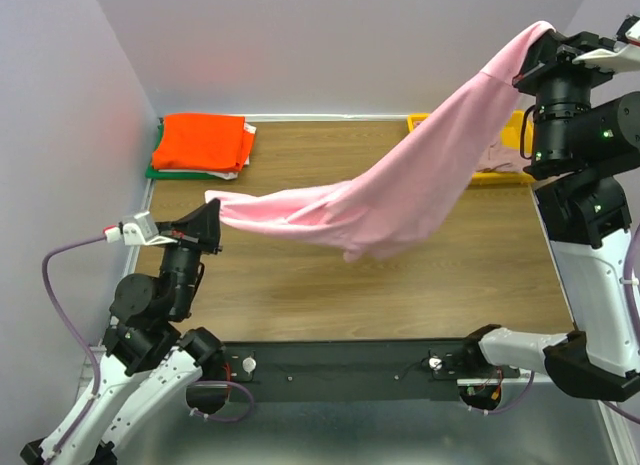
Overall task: Fold and stack the t-shirts
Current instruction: Flatten the tshirt out
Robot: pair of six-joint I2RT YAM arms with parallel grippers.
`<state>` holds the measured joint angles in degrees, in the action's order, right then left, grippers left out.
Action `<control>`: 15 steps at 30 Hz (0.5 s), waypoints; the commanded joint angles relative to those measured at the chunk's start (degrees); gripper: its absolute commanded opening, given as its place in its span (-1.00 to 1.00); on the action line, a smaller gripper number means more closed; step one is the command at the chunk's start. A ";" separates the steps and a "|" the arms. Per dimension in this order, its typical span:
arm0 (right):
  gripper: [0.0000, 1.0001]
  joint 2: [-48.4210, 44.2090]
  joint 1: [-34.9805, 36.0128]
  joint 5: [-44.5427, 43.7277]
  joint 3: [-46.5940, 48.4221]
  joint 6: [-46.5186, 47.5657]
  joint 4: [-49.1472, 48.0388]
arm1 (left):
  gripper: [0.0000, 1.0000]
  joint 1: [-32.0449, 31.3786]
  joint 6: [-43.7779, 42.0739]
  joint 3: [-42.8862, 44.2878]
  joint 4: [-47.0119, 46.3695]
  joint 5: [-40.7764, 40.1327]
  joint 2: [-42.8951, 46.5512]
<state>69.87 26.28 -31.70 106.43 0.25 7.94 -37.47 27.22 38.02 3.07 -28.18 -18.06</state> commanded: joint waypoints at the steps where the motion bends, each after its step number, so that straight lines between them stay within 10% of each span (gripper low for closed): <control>1: -0.99 2.02 0.00 -0.29 1.49 1.68 -0.21 | -1.00 0.30 -1.12 0.13 1.86 -3.10 2.33; 14: -0.99 39.97 -1.14 1.92 15.28 2.38 -1.62 | -1.00 0.65 13.73 -11.64 -13.86 -10.90 -22.88; 15: -0.59 44.52 -1.32 1.21 17.12 2.99 -1.62 | -1.00 0.82 13.73 -12.09 -14.66 -11.71 -24.89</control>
<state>103.28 25.82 -29.93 119.72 1.78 4.56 -37.43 37.30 27.59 -5.26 -31.66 -38.98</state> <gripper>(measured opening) 0.012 0.009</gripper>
